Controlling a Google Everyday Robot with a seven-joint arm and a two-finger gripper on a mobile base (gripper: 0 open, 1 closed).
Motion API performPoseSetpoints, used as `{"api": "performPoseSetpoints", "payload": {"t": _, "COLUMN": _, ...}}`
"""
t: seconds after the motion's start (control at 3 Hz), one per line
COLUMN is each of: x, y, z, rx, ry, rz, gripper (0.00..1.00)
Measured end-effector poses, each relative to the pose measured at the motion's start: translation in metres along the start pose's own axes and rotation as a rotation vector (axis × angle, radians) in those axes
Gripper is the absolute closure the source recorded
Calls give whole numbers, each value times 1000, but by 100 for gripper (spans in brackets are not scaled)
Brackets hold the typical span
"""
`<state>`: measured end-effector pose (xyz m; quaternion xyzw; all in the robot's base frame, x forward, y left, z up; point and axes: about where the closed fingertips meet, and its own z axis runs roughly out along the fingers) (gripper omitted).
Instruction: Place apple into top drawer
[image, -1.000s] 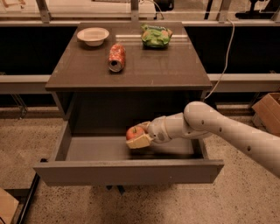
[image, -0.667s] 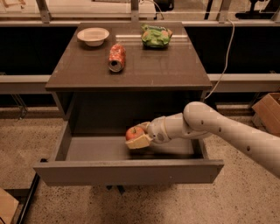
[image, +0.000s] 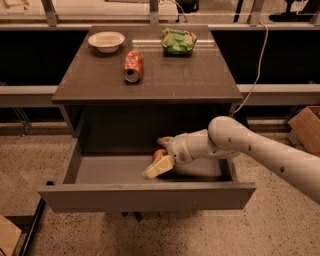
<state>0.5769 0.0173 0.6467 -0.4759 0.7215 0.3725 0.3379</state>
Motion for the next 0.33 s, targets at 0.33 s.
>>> {"api": "performPoseSetpoints", "payload": {"t": 0.33, "x": 0, "y": 0, "z": 0, "rx": 0, "ry": 0, "rz": 0, "gripper": 0}}
